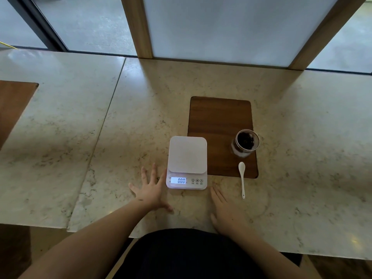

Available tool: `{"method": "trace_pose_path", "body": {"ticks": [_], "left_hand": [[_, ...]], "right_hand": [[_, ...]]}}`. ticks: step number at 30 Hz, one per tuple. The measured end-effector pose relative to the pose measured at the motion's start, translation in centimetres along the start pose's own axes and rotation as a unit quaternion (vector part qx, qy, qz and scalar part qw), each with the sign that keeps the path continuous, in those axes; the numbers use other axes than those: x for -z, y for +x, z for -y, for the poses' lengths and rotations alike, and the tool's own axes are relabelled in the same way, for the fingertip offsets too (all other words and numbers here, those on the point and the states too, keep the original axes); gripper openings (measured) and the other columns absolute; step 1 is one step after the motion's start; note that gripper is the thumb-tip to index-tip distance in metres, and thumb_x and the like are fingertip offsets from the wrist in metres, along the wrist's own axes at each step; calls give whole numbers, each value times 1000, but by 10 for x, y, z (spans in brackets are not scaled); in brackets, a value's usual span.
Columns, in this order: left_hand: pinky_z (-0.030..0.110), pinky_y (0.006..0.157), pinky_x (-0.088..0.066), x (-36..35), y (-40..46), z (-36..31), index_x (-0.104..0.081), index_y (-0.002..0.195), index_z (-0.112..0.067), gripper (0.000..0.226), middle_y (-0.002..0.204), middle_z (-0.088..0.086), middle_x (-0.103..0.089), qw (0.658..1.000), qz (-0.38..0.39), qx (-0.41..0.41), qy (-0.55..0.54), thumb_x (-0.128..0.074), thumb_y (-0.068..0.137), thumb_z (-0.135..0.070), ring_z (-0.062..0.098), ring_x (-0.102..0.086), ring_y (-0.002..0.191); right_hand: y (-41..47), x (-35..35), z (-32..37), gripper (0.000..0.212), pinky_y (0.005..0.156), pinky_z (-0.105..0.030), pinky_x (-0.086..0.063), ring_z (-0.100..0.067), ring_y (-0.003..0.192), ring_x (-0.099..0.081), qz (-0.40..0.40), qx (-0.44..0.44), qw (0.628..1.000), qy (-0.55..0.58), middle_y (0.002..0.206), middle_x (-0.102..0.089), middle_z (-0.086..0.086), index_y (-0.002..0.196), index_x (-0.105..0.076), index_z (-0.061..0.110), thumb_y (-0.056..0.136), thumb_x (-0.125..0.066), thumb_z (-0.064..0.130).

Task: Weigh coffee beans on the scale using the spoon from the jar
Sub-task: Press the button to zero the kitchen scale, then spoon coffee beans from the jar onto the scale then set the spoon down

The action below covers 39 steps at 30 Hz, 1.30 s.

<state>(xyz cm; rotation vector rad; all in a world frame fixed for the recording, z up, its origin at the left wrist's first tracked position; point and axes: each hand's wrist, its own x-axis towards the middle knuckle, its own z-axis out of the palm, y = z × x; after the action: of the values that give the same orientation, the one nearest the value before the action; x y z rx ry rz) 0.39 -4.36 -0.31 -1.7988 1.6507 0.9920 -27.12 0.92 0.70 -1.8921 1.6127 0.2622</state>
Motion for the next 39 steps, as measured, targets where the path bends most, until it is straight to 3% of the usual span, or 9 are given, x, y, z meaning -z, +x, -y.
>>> {"method": "trace_pose_path", "body": {"ticks": [15,17,19,22,24,26,30,34,39], "left_hand": [[89,102,7,-1,2,0,45,138,-50,158,143,-5,62,1000,-3,0,-6,-78,46,-87,37,57,130],[88,102,6,-1,2,0,47,135,-51,157,142,-5,62,1000,-2,0,-7,-78,46,-87,37,57,130],[88,103,6,-1,0,0,48,133,-51,156,144,-4,61,1000,-2,0,-5,-77,47,-87,38,55,132],[88,103,4,-1,-3,-1,45,139,-48,157,147,-2,59,1000,1,2,-4,-77,48,-87,38,54,133],[88,103,3,0,-4,-2,43,142,-47,158,147,-2,58,1000,1,2,-2,-77,48,-87,38,54,132],[88,104,2,2,-4,-3,43,142,-46,158,147,-1,58,1000,2,3,-1,-77,49,-87,38,54,132],[88,105,1,4,-5,-4,42,143,-45,158,148,0,57,1000,5,4,-1,-76,48,-88,39,51,135],[89,104,1,4,-3,-4,44,141,-45,160,148,0,57,1000,5,2,2,-74,44,-91,40,51,135],[89,104,-1,4,-2,-3,46,138,-46,158,149,0,56,1000,1,2,5,-75,45,-91,40,50,136]], "right_hand": [[-2,1,1,82,120,-35,-18,-13,152,2,21,0,1000,-13,168,5,3,158,3,19,95,-46,37],[-5,4,4,81,120,-34,-19,-14,152,-3,15,5,1000,2,168,1,2,159,0,19,95,-48,35],[-6,7,3,78,116,-34,-27,-19,149,-22,-19,-6,998,53,165,-19,-2,158,-13,18,92,-53,31],[0,17,-8,47,93,-29,-47,-27,120,-58,-124,-72,978,153,125,-60,-4,139,-49,13,93,-57,20],[9,29,-21,19,66,-16,-43,-21,88,-66,-207,-145,943,219,90,-62,3,113,-59,14,94,-56,14],[18,41,-39,7,52,-21,-39,-15,66,-60,-246,-192,915,254,77,-59,0,101,-55,17,95,-57,16],[30,53,-70,21,47,-27,-39,-16,62,-60,-181,-258,927,203,77,-63,-4,87,-57,10,90,-64,30],[31,51,-79,38,41,-23,-35,-9,46,-53,-155,-241,948,140,55,-57,4,56,-54,20,92,-59,27],[30,47,-71,31,47,-22,-33,-8,54,-49,-111,-257,958,66,64,-51,7,67,-48,22,96,-52,33]]}}
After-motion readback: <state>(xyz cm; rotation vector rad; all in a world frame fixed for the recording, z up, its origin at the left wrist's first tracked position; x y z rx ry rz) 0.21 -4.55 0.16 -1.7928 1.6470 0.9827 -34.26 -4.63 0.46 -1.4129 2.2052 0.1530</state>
